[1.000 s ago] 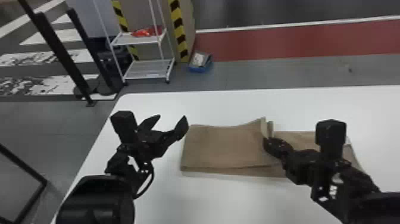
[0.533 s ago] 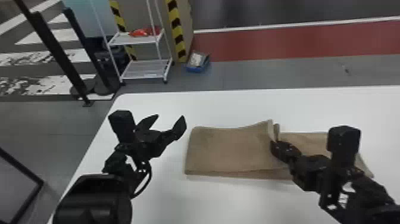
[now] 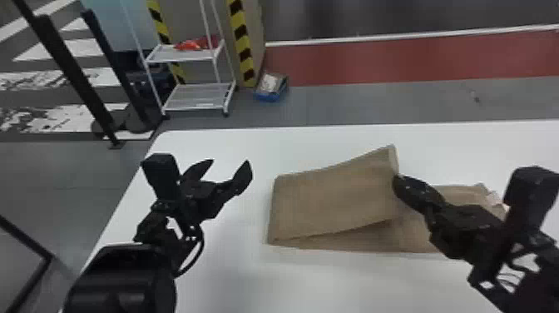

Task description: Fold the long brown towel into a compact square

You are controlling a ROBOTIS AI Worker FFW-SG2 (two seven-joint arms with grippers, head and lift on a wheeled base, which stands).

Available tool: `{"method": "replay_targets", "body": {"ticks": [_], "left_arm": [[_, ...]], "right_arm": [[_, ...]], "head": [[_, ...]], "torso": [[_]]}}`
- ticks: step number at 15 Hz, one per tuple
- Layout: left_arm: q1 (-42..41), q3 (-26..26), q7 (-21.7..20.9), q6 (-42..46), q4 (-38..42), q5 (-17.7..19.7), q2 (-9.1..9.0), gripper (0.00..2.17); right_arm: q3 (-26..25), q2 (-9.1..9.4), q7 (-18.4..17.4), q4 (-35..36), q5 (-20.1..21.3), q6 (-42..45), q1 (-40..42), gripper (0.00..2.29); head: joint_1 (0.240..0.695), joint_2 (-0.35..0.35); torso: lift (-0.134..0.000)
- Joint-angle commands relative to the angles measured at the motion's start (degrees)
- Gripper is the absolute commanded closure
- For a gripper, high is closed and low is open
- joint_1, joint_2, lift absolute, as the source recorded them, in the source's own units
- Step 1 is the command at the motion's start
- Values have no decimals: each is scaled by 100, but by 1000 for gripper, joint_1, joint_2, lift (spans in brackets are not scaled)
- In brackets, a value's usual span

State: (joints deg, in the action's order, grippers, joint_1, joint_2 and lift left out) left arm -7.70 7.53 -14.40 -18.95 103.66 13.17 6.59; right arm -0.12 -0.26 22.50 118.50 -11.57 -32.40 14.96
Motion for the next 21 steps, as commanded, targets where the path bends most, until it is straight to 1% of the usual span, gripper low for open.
{"method": "replay_targets", "body": {"ticks": [1, 2, 3, 5, 6, 11, 13, 16, 21], "left_arm": [[23, 12, -1, 53, -74, 19, 0, 100], [23, 3, -1, 53, -74, 19, 0, 100], [15, -15, -10, 53, -65, 19, -9, 100], [-12, -6, -10, 53, -65, 19, 0, 100], [-29, 3, -19, 53, -65, 19, 0, 100], [-38, 12, -19, 70, -74, 19, 0, 100], [-29, 3, -19, 88, -83, 19, 0, 100], [-38, 21, -19, 88, -83, 19, 0, 100], [-38, 38, -19, 88, -83, 19, 0, 100]], "right_arm": [[-102, 31, 0, -512, 32, 168, -63, 1241], [-102, 31, -9, -696, 94, 132, -160, 1237], [-120, 31, 0, -863, 147, 97, -247, 1150], [-111, 31, -9, -1083, 199, 9, -362, 306], [-120, 31, -9, -1145, 243, -8, -406, 161], [-234, 31, -9, -1171, 454, -465, -502, 161], [-217, 31, -9, -1303, 498, -483, -599, 232], [-129, 31, -9, -1382, 498, -448, -669, 407], [-50, 31, -9, -1373, 507, -377, -669, 407]], "head": [[695, 161], [695, 149], [695, 147], [695, 141], [695, 137], [695, 129], [695, 124], [695, 122], [695, 135]], "torso": [[-125], [-125], [-125], [-125], [-125], [-125], [-125], [-125], [-125]]}}
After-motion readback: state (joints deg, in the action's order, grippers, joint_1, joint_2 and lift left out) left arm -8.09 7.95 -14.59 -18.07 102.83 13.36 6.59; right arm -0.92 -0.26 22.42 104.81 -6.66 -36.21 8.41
